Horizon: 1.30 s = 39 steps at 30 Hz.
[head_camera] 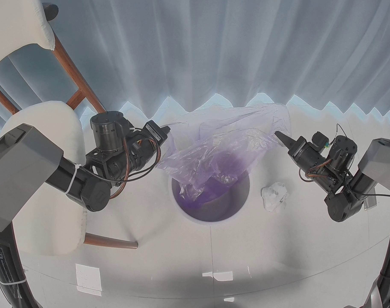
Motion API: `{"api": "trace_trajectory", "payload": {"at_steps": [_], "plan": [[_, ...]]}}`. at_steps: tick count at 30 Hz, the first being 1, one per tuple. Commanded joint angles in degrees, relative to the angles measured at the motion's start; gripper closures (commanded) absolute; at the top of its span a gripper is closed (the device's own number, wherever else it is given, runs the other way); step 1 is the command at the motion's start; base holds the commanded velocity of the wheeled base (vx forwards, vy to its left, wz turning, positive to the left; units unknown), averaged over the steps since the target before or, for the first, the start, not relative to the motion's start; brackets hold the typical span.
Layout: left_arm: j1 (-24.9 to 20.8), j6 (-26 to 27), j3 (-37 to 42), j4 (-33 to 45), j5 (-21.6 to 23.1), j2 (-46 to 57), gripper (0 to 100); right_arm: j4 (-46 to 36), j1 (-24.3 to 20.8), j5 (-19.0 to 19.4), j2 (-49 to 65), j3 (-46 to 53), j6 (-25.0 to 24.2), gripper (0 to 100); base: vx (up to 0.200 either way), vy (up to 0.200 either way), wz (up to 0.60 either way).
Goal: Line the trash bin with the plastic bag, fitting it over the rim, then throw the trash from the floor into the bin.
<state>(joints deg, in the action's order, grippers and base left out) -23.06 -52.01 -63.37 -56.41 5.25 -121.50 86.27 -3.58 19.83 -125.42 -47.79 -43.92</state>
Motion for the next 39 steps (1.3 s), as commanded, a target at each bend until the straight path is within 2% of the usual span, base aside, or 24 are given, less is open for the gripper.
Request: {"api": "trace_trajectory", "payload": {"at_steps": [1,7,14,32,39], "plan": [[0.13,-0.11,-0.53,0.51,-0.33,0.39,100,-1.90,-0.02,0.03,-0.71,-2.13,-0.02,100,0.000,0.000,0.00],[1.00,-0.11,-2.99,0.68,-2.00,-2.60,100,-8.31,0.16,-0.67,-1.94,-6.53,-0.11,100,0.000,0.000,0.00],[2.85,-0.20,-5.45,2.27,-2.79,-5.85,100,-8.93,0.07,-4.10,-6.86,-10.40,0.15,100,0.000,0.000,0.00],[4.87,-0.47,-8.44,4.99,-2.88,-12.09,100,-8.93,0.51,-4.10,-11.60,-11.36,0.15,100,0.000,0.000,0.00],[4.78,-0.38,-8.35,6.40,-2.97,-12.18,100,-10.60,2.35,-4.10,-11.52,-11.45,0.15,100,0.000,0.000,0.00]]}}
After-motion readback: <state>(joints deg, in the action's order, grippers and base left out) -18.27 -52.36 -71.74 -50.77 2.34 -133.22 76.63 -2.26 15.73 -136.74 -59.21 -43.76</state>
